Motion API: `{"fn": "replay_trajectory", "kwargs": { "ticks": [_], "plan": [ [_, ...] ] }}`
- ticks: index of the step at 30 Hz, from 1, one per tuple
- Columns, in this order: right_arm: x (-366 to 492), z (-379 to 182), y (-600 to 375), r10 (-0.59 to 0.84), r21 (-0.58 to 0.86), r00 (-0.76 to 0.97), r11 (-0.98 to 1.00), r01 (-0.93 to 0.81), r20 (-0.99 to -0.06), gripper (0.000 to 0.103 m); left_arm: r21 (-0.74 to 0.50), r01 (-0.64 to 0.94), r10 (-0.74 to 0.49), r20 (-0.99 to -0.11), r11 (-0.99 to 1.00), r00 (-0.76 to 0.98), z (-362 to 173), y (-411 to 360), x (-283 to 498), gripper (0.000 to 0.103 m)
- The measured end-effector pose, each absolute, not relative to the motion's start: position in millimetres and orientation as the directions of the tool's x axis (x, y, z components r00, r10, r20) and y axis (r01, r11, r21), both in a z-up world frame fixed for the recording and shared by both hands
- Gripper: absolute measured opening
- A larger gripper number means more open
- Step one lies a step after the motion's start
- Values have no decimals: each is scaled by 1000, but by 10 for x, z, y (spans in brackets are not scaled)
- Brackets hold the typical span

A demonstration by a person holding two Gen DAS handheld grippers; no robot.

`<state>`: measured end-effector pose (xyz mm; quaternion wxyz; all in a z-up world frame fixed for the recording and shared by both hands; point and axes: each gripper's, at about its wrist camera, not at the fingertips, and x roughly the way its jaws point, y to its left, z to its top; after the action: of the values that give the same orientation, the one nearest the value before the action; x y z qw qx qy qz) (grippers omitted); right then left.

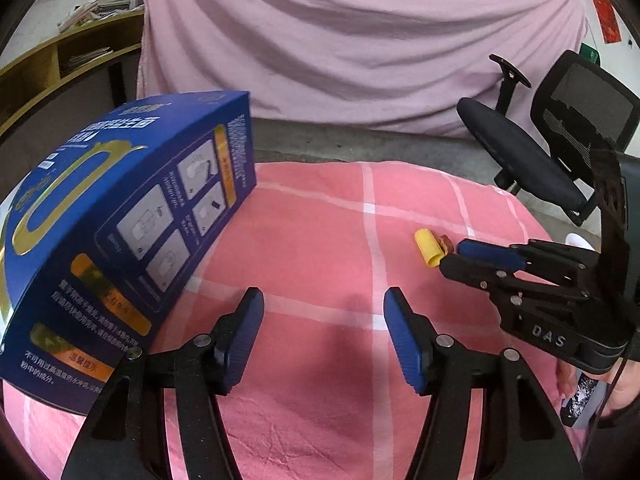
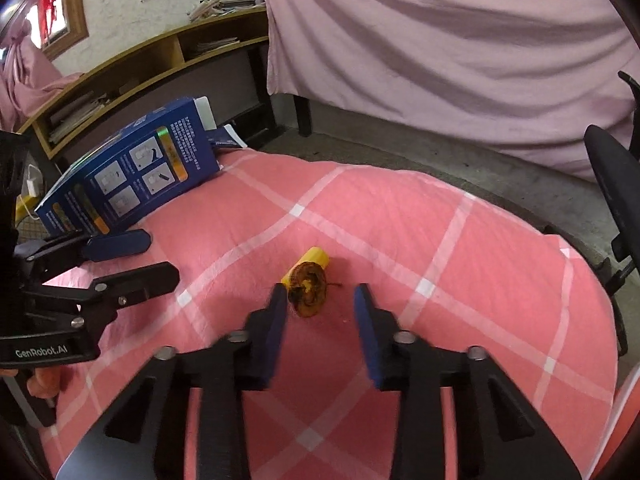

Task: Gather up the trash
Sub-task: 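Grasp the yellow cap with the left tool while the right grasps the brown ring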

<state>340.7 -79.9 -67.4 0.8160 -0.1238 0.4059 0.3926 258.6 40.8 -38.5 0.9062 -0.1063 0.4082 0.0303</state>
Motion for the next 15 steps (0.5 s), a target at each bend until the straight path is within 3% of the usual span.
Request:
{"fn": "replay_trajectory", "kwargs": {
  "ticks": [7,15],
  "plan": [
    [3438,-656,-896,542,133,384,688,-714,-747,8,-153,-84,-61,-750,985,659,-375,260,2693,56],
    [3570,-661,-1174,470,109,442,769,-630,-764,7,-153,-19,-106,-765,988,635,-398,61,2948,56]
  ]
}}
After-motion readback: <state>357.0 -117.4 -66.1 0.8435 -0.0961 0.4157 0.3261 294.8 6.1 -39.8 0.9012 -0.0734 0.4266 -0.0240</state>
